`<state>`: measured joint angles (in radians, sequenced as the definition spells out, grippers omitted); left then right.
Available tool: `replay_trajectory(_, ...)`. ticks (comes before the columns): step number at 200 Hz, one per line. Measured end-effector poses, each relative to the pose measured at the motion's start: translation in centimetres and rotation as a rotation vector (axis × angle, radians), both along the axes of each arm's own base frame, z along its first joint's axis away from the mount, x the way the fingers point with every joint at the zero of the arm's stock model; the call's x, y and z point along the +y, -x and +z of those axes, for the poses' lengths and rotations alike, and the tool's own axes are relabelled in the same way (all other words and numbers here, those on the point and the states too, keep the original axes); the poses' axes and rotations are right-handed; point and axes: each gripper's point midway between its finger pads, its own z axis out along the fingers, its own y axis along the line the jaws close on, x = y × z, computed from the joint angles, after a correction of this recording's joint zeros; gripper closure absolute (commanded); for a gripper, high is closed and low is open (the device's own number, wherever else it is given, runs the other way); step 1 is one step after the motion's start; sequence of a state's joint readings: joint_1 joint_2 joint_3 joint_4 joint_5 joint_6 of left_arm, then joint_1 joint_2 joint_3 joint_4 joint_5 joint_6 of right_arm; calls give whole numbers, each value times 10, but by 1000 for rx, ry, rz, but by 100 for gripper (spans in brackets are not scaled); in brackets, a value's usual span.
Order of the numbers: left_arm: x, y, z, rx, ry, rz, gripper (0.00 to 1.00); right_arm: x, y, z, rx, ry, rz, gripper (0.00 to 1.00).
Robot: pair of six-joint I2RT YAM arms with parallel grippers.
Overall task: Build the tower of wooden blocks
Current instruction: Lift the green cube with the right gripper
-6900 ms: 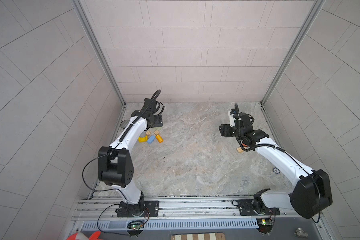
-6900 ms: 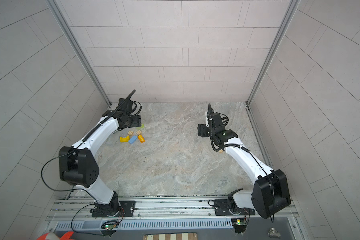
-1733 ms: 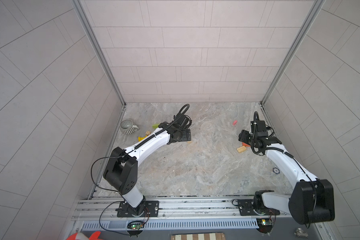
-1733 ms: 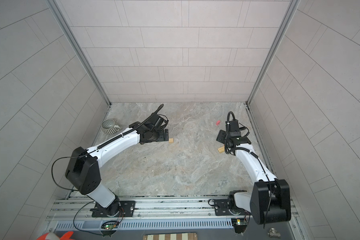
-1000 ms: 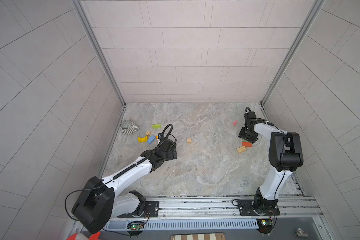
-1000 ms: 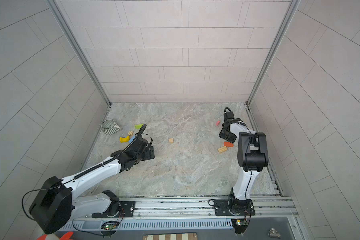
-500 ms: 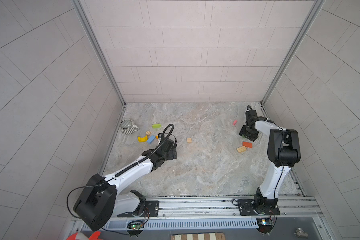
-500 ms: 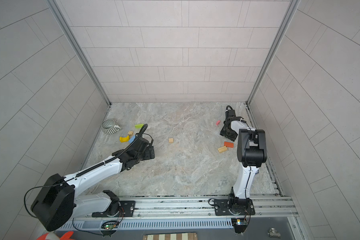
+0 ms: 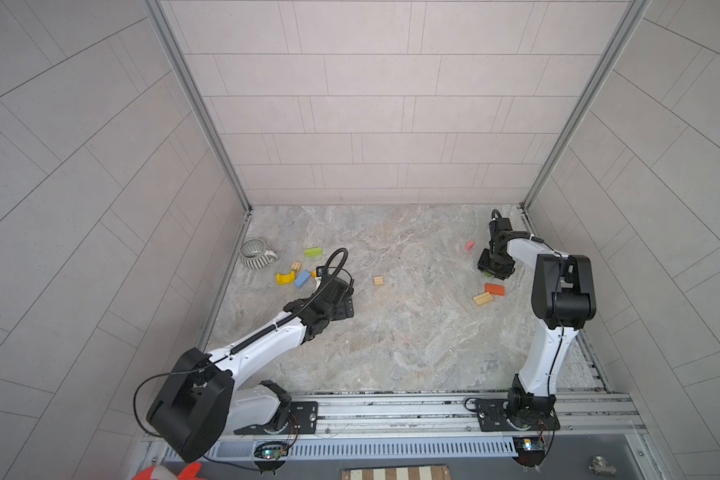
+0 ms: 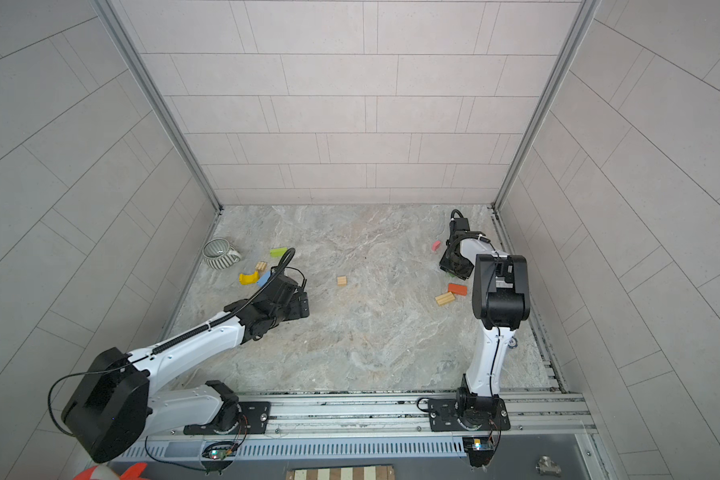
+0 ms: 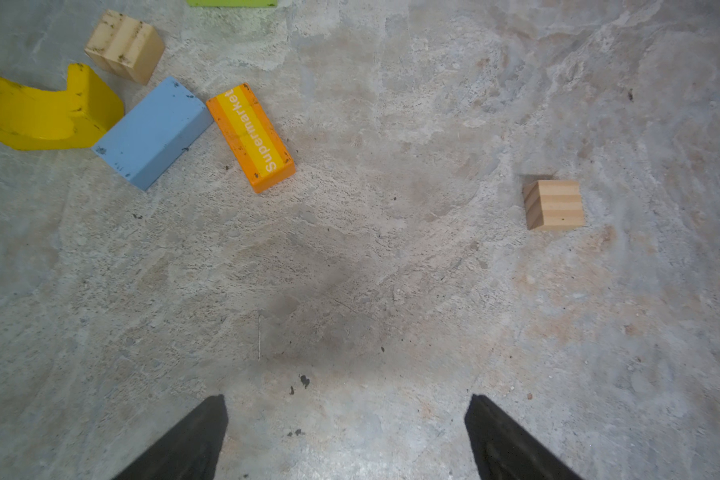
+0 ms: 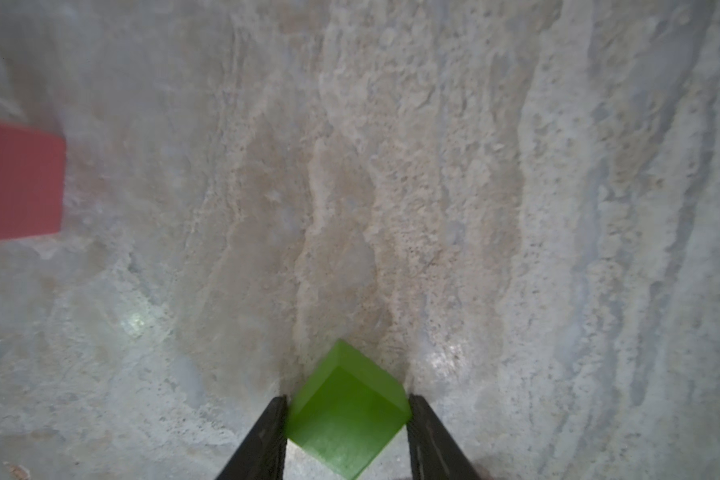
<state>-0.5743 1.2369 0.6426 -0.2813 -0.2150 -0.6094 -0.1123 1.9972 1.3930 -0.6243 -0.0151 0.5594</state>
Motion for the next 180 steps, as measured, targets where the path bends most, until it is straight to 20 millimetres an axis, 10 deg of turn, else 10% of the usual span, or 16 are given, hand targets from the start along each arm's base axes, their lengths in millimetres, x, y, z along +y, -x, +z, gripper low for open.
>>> replay_trajectory(80, 0, 0, 0, -1, 1, 0, 5, -3, -3, 3, 9, 22, 16, 38)
replay_trajectory(180, -1, -1, 1, -5, 3, 0, 5, -7, -5, 1, -7, -3, -57, 47)
